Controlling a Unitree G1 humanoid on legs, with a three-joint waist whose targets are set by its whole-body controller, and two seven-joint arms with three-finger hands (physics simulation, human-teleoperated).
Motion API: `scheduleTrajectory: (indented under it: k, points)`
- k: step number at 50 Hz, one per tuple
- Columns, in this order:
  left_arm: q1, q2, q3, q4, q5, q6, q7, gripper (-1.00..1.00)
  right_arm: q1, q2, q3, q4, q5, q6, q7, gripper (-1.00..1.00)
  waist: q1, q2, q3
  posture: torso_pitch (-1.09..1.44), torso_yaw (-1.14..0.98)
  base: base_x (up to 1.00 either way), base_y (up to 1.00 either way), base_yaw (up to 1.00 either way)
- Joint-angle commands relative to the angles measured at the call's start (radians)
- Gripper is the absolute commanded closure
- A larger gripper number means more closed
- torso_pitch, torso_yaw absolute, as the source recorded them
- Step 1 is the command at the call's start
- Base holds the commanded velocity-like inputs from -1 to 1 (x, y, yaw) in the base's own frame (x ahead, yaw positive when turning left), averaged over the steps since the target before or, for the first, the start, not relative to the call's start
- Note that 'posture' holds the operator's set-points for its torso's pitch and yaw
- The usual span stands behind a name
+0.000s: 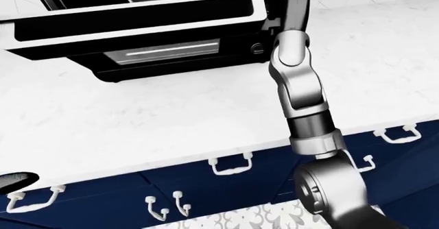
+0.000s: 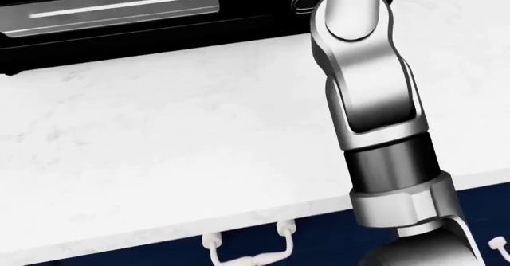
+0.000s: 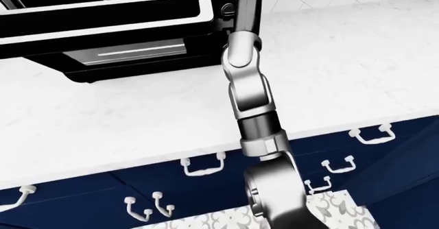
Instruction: Close the toaster oven door.
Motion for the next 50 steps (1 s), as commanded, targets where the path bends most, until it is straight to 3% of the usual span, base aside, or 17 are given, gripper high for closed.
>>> scheduleTrajectory:
  k: [1,13,18,22,28,33,34,38,40,42,50]
  points:
    - [0.0,0.004,0.014,-0.05,-0.052,0.004,0.007,-1.0,-0.045,-0.011,-0.013,-0.044,-0.007,-0.03,-0.015,-1.0,0.0,0.007,-0.022,0.0,0.0,0.0,0.0,0.0]
    - [0.117,-0.131,0.025,-0.236,-0.185,0.036,-0.023,-1.0,-0.058,-0.017,-0.015,-0.039,-0.001,-0.027,-0.019,-1.0,0.009,-0.009,-0.016,0.0,0.0,0.0,0.0,0.0]
    - [0.181,-0.179,-0.006,-0.267,-0.187,-0.007,-0.058,-1.0,-0.068,-0.015,-0.013,-0.025,-0.001,-0.034,-0.021,-1.0,0.008,-0.011,-0.017,0.0,0.0,0.0,0.0,0.0]
    - [0.219,-0.165,-0.046,-0.267,-0.219,-0.039,-0.039,-1.0,-0.075,-0.016,-0.015,-0.023,0.002,-0.033,-0.021,-1.0,0.004,0.004,-0.022,0.0,0.0,0.0,0.0,0.0]
    - [0.258,-0.066,-0.148,-0.267,-0.291,-0.11,0.043,-1.0,-0.081,-0.018,-0.016,-0.015,0.006,-0.038,-0.023,-1.0,0.007,0.011,-0.02,0.0,0.0,0.0,0.0,0.0]
    - [0.245,0.014,-0.232,-0.267,-0.31,-0.141,0.112,-1.0,-0.102,-0.013,-0.014,0.031,0.008,-0.064,-0.026,-1.0,0.021,-0.044,-0.024,0.0,0.0,0.0,0.0,0.0]
    - [0.246,0.024,-0.239,-0.267,-0.316,-0.15,0.118,-1.0,-0.1,-0.013,-0.014,0.024,0.009,-0.059,-0.025,-1.0,0.026,-0.044,-0.023,0.0,0.0,0.0,0.0,0.0]
    - [0.231,0.064,-0.289,-0.267,-0.322,-0.162,0.166,-1.0,-0.097,-0.015,-0.016,-0.001,0.012,-0.043,-0.024,-1.0,0.028,-0.028,-0.041,0.0,0.0,0.0,0.0,0.0]
    - [0.194,0.086,-0.302,-0.267,-0.331,-0.139,0.191,-1.0,-0.106,-0.018,-0.017,0.011,0.014,-0.049,-0.025,-1.0,0.022,0.005,-0.062,0.0,0.0,0.0,0.0,0.0]
    - [0.168,0.102,-0.305,-0.267,-0.343,-0.122,0.208,-1.0,-0.101,-0.018,-0.016,0.001,0.014,-0.044,-0.025,-1.0,0.022,0.0,-0.045,0.0,0.0,0.0,0.0,0.0]
    - [0.106,0.098,-0.306,-0.267,-0.322,-0.07,0.195,-1.0,-0.091,-0.018,-0.016,-0.02,0.015,-0.035,-0.024,-1.0,0.017,0.004,-0.041,0.0,0.0,0.0,0.0,0.0]
